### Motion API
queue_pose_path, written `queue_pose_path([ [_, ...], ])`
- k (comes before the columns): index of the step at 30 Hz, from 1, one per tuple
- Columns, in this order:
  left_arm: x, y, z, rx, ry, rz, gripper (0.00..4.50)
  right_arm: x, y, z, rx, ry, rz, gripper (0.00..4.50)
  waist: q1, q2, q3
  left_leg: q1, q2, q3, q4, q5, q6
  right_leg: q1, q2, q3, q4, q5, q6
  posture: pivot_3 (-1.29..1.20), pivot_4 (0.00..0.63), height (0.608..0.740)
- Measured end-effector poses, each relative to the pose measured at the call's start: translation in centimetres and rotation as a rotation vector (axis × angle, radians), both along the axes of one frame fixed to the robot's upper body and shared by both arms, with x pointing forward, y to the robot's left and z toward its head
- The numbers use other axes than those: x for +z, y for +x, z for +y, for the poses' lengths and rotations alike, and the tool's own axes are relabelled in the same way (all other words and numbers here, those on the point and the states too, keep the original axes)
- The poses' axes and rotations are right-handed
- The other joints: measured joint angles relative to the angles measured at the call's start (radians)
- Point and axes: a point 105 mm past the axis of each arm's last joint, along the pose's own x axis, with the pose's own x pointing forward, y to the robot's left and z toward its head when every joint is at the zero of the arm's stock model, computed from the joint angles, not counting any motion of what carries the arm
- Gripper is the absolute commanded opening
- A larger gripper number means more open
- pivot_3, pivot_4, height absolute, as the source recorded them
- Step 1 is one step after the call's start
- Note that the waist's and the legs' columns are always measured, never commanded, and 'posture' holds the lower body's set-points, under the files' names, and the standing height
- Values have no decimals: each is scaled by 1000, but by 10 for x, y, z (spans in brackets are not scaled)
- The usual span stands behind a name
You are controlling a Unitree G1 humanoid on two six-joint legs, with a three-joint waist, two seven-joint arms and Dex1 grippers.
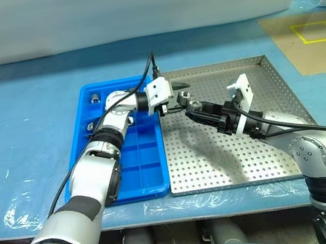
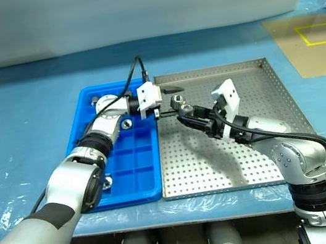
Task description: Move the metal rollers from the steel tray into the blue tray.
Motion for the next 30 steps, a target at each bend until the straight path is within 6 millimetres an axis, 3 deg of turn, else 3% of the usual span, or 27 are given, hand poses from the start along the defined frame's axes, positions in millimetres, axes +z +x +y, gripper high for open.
queue_pose_path([
  [19,-4,5,0,44,2,58,1356,-2,6,-1,-12,-11,-8,1646,0,0,0,0,0,0,0,0,0,0,0,0,0,0,0,-372,150,740],
  [24,9,11,-5,59,-27,100,1356,9,11,-4,-32,14,-37,1646,0,0,0,0,0,0,0,0,0,0,0,0,1,0,0,-374,150,740],
  [30,3,5,-14,21,-19,129,1356,2,2,-16,-4,-115,-68,1646,1,0,0,-1,0,0,0,0,0,-1,0,0,0,0,0,-375,150,740],
])
